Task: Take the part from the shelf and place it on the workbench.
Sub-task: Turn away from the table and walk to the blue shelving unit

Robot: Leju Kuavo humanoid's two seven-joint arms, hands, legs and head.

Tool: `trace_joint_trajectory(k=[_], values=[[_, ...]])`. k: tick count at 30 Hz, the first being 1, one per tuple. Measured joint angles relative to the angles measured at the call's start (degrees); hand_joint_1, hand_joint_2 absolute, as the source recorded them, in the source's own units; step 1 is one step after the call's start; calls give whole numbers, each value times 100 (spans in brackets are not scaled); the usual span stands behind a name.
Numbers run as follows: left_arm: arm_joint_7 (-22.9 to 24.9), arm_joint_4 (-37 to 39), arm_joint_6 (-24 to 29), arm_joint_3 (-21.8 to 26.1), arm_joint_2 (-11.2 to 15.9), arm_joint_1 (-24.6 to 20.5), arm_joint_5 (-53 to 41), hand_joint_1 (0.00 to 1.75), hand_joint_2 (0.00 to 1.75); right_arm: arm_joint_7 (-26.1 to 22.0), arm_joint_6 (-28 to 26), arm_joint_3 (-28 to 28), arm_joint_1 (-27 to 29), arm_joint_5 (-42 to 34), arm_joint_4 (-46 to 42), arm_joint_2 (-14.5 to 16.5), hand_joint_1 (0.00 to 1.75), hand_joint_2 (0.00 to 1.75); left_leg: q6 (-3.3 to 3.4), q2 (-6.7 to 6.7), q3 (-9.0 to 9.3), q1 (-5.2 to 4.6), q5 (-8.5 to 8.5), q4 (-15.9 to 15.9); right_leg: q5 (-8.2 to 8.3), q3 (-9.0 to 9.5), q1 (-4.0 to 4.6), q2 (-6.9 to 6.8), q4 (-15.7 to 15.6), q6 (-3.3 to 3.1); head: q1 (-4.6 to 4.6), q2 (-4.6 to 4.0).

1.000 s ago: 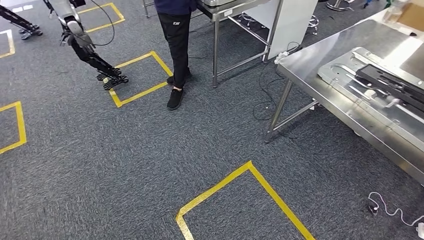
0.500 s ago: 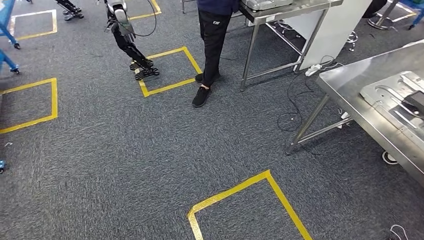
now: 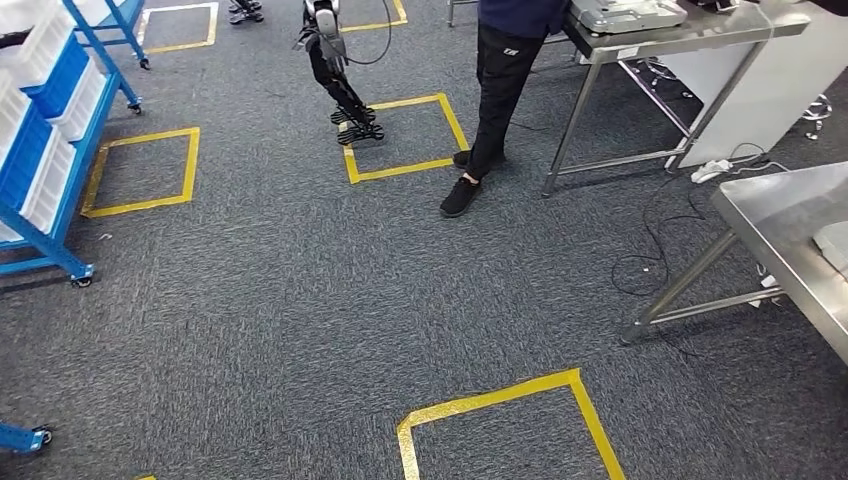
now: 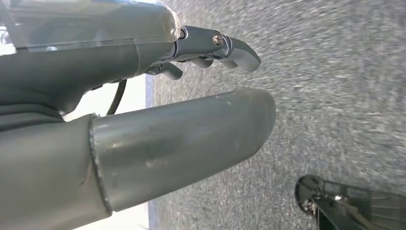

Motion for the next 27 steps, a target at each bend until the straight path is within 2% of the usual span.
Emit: trace_joint_trajectory(k=[1,2,4,5,6,7,9,11,13,14,15,16,17,18,20,21,22,24,25,27], values=[[0,0,0,-2,1,10,-1,0,0,0,-1,-1,-2,0,0,0,0,0,-16,25,8,15,70,-8,-12,7,-1,-78,2,7,0,0],[0,0,0,-3,1,21,-1,0,0,0,-1,-2,-5,0,0,0,0,0,-31,62,139,35,237,-254,-26,21,-6,-145,7,23,0,0],[0,0,0,-7,-2,25,-2,0,0,0,-2,-3,-11,0,-1,-2,0,0,-54,276,560,59,588,-1033,-77,55,-1,-266,41,89,1,0],[0,0,0,-9,-6,18,-2,0,0,0,-4,-3,-12,0,-1,-3,0,0,-38,365,707,56,681,-1316,-105,69,10,-315,60,131,4,0],[0,0,0,-12,-10,14,-3,0,0,0,-5,-4,-17,0,-2,-5,0,0,-10,426,781,46,713,-1469,-126,82,25,-360,77,170,8,0],[0,0,0,-14,-12,14,-3,0,0,0,-7,-4,-28,0,-2,-5,0,0,33,413,774,25,696,-1490,-137,94,32,-401,80,203,11,0],[0,0,1,-15,-8,27,-3,0,0,-1,-7,-4,-60,0,-2,1,0,0,124,299,764,15,712,-1513,-157,134,5,-439,77,268,15,0],[0,0,2,-15,-5,25,-2,0,0,-1,-7,-5,-69,0,-2,7,0,0,204,186,785,17,735,-1547,-350,63,-32,-198,302,319,16,0],[0,0,3,-15,-3,17,-2,0,0,-1,-6,-5,-51,0,-2,9,0,0,257,67,784,1,749,-1557,-722,-270,-32,118,989,313,16,0],[0,0,5,-16,-1,13,-2,0,0,0,-5,-4,-43,0,-1,9,0,0,274,-2,778,-21,750,-1556,-869,-479,-22,181,1380,292,17,0],[0,0,7,-16,1,13,-3,0,0,0,-5,-5,-36,0,-1,9,0,0,286,-78,779,-48,748,-1554,-919,-638,-4,206,1653,261,16,0],[0,0,9,-16,2,15,-3,0,0,0,-5,-5,-29,0,0,9,0,0,297,-161,788,-76,743,-1553,-847,-706,21,223,1722,216,15,0],[0,0,9,-16,2,17,-3,0,0,0,-5,-6,-24,0,0,9,0,0,304,-249,803,-99,739,-1552,-665,-669,55,248,1564,157,15,0],[0,0,8,-16,-2,19,-3,0,0,0,-5,-7,-17,0,-1,9,0,0,310,-334,821,-112,735,-1552,-401,-540,105,320,1206,86,15,0],[0,1,7,-17,-31,15,-3,0,0,0,-7,-7,2,0,-2,-10,0,0,310,-482,829,-106,732,-1555,-11,-253,180,618,452,-71,15,0],[0,2,7,-18,-46,11,-3,0,0,-1,-8,-8,5,0,-2,-20,0,0,299,-543,818,-90,736,-1556,74,-167,204,736,220,-122,22,0],[0,2,7,-19,-58,11,-3,0,0,0,-8,-8,0,0,-2,-29,0,0,282,-606,802,-70,743,-1564,73,-137,211,795,132,-156,31,0],[0,2,8,-19,-59,19,-3,0,0,0,-8,-9,-25,0,-2,-24,0,0,240,-707,786,-62,762,-1592,97,-78,193,675,13,-164,45,0],[0,2,9,-19,-57,25,-3,0,0,1,-8,-10,-28,0,-2,-18,0,0,224,-634,773,-75,733,-1564,123,-17,169,594,-81,-162,45,0],[1,2,11,-19,-52,17,-3,0,0,-1,-8,-13,-11,0,-2,-6,0,0,181,-309,614,-94,514,-1219,174,108,117,403,-261,-149,42,0]])
